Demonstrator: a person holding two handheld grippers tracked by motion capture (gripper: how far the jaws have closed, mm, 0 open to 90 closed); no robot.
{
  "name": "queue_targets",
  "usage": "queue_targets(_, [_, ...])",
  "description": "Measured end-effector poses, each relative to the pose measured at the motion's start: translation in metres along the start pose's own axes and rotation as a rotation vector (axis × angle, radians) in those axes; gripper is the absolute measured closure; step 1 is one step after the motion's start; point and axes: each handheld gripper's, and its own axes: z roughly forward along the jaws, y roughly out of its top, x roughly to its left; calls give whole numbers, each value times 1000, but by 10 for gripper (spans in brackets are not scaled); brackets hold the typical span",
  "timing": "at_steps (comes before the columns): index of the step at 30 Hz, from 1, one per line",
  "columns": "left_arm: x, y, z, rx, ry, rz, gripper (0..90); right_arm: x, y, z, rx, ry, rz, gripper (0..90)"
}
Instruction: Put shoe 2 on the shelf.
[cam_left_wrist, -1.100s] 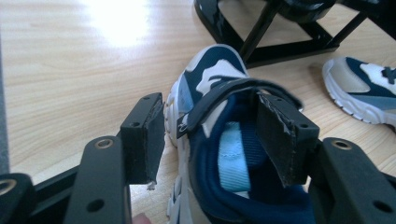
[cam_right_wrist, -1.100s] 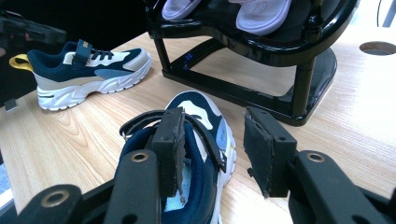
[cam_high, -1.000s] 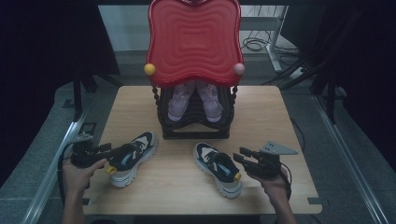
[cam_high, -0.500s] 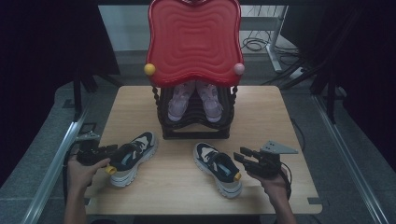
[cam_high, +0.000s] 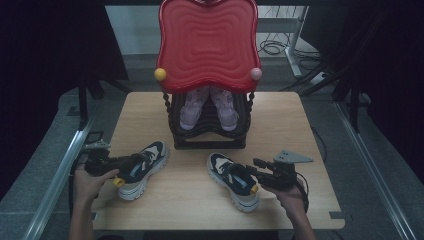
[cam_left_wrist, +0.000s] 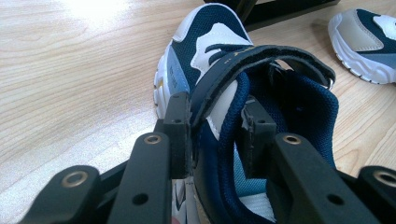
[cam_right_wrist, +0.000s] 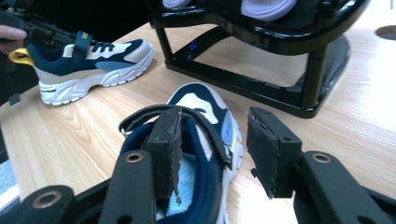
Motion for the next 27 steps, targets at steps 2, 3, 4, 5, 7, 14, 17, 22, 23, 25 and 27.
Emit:
queue_targets(2, [0, 0, 0, 1, 1, -1, 696, 2, 3, 3, 19, 12, -8, 550])
queue_targets(3, [0, 0, 0, 1, 1, -2, 697, 2, 4, 5, 24, 18, -11, 549])
queue_targets(4, [0, 0, 0, 0, 2, -4, 697, 2, 5, 7, 30, 23, -15, 549])
queue_targets(5, [0, 0, 0, 0, 3, -4, 698, 2, 7, 9, 37, 26, -20, 549])
queue_targets(7, [-1, 0, 0, 0, 4, -6, 699, 2, 9, 15, 50, 22, -29, 549])
queue_targets(14, [-1, 0, 0, -3, 6, -9, 699, 2, 15, 31, 112, 38, -43, 551])
queue_targets(17, [-1, 0, 0, -2, 7, -13, 699, 1, 13, 33, 137, 32, -48, 560])
queue_targets(22, [-1, 0, 0, -2, 8, -14, 698, -3, 10, 36, 154, 40, -34, 567])
queue_targets(23, [-1, 0, 0, -2, 8, -14, 698, -4, 9, 37, 158, 40, -31, 567])
queue_targets(25, [-1, 0, 0, -3, 7, -15, 698, -5, 8, 37, 165, 45, -24, 569])
queue_targets(27, [-1, 0, 0, -3, 7, -15, 698, -6, 8, 38, 172, 51, -21, 569])
